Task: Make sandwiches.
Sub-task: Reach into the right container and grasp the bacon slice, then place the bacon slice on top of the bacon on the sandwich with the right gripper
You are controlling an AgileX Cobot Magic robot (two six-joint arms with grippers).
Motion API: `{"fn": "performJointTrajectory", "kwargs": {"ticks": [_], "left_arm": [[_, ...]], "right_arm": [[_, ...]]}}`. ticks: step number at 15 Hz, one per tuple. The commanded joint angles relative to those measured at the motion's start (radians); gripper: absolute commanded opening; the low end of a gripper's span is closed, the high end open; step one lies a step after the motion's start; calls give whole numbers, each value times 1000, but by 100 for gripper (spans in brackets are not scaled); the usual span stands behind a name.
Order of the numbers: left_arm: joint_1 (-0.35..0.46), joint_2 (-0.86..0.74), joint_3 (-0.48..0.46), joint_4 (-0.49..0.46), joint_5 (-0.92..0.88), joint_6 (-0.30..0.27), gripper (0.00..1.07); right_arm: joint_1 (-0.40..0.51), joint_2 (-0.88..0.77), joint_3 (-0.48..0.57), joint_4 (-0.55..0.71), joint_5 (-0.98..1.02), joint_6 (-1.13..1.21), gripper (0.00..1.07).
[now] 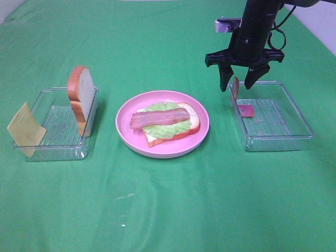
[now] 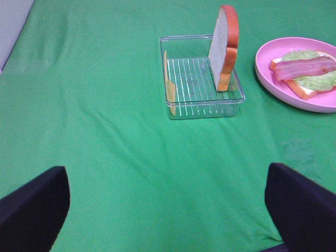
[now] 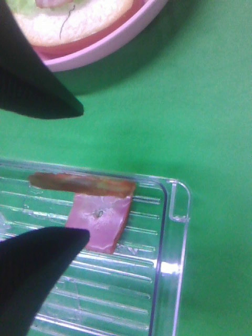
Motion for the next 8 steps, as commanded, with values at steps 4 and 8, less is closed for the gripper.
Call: {"fn": "performJointTrajectory", "kwargs": {"ticks": [4, 8], "left_arm": [[0, -13, 3, -5, -4, -4, 93], [0, -13, 3, -5, -4, -4, 93]], "right_arm": [[-1, 16, -2, 3, -12, 14, 9], [-1, 17, -2, 3, -13, -13, 0]]}}
